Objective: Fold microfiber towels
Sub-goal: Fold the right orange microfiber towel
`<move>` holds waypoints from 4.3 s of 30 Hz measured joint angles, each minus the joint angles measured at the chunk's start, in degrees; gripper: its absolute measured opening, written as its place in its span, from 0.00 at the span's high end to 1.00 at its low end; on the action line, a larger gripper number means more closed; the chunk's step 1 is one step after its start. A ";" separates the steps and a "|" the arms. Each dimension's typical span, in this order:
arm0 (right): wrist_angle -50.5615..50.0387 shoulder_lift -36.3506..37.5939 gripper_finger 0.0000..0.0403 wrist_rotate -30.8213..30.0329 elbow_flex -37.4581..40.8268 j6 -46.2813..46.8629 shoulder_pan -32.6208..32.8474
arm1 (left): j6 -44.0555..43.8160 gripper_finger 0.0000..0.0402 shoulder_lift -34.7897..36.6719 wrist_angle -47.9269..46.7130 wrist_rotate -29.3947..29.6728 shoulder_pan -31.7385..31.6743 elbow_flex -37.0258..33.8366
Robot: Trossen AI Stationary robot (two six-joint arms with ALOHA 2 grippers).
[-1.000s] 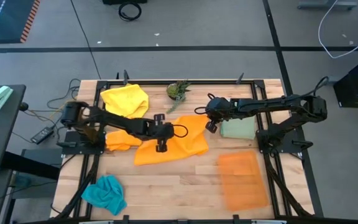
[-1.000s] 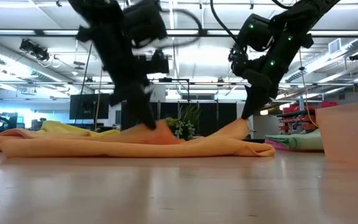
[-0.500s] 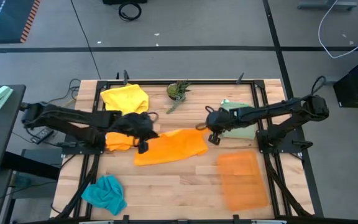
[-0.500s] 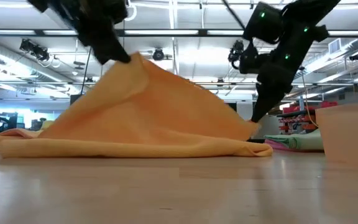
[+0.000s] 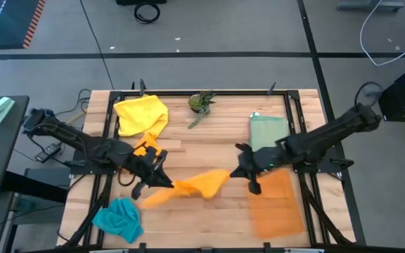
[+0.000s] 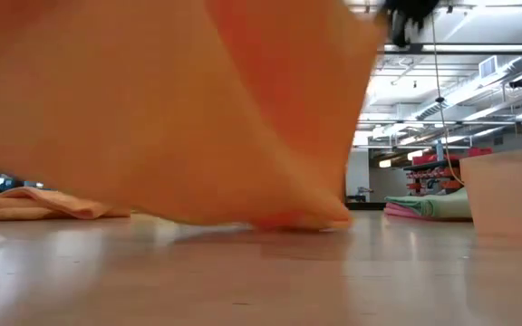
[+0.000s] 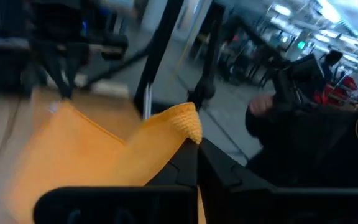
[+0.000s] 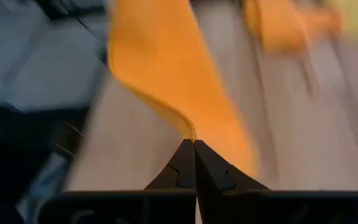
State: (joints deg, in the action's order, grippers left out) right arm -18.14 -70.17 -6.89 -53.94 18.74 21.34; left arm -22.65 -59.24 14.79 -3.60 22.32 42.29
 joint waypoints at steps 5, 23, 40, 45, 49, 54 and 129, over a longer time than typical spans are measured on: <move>-1.40 1.66 1.00 -8.77 -5.26 -4.88 1.50 | 3.15 0.96 0.11 1.44 5.51 1.39 2.66; 9.34 -26.08 1.00 -3.85 8.36 2.38 -28.78 | -26.53 0.83 -6.72 18.35 13.09 -21.41 -38.85; 10.14 -23.41 1.00 -3.31 8.32 0.34 -28.73 | 15.83 0.57 -15.47 -26.04 12.28 -17.96 -2.30; 10.21 -23.41 1.00 -2.75 8.32 0.34 -28.40 | 29.85 0.58 -26.07 -31.65 9.71 -20.18 4.78; 10.21 -23.41 1.00 -0.98 8.32 0.38 -28.05 | 36.13 0.58 -34.74 -39.74 2.23 -24.34 11.11; 10.37 -23.39 1.00 -0.90 8.32 0.22 -27.90 | 42.68 0.59 -40.84 -46.58 -1.08 -28.67 17.39; -0.32 -12.33 0.78 5.33 2.39 -8.95 -37.39 | 22.96 0.99 -9.75 -49.76 -3.27 -22.94 16.26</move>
State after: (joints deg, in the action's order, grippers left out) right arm -18.46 -82.49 -1.56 -51.56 9.79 -16.06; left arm 0.31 -68.99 -34.97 -6.87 -0.62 58.56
